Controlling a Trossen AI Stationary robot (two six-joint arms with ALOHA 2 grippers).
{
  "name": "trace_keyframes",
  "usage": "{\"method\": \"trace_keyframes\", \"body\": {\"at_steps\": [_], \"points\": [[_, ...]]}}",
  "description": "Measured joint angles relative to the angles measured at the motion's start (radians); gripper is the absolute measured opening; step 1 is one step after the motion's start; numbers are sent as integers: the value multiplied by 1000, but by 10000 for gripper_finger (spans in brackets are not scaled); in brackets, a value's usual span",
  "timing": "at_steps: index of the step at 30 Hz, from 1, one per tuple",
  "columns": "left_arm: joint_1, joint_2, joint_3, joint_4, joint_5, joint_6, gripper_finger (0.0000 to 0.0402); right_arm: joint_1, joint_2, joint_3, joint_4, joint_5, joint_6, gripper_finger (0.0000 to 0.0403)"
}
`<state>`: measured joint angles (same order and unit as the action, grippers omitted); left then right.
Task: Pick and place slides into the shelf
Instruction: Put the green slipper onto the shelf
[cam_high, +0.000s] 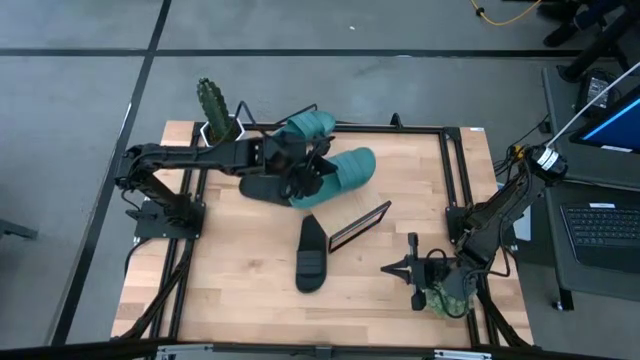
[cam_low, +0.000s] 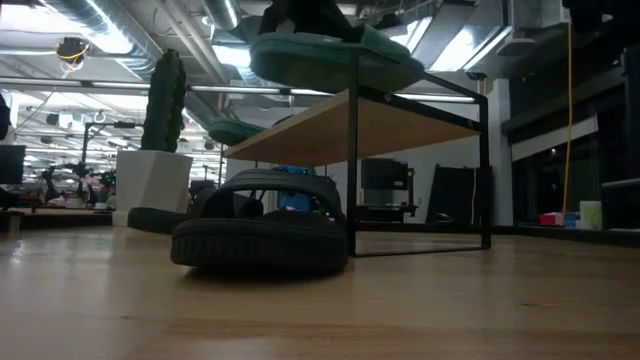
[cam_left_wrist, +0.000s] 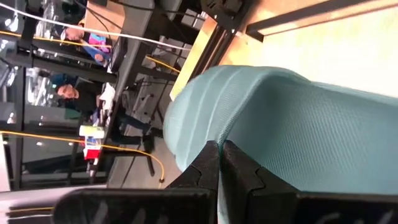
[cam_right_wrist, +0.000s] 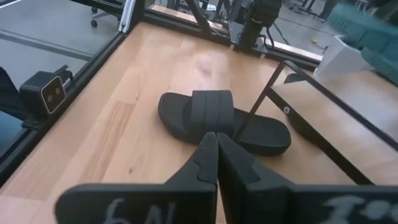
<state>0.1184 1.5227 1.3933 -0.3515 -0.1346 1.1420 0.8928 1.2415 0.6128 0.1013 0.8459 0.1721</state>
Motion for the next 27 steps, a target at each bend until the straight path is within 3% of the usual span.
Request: {"method": "trace_keyframes", "body": {"at_steps": [15,27], "points": [[76,1,0,-43,10,20,0,0,0,0,-7,0,7,3],[169,13,-1,-75,94,64,0,0,0,0,-9,0,6,3]]}}
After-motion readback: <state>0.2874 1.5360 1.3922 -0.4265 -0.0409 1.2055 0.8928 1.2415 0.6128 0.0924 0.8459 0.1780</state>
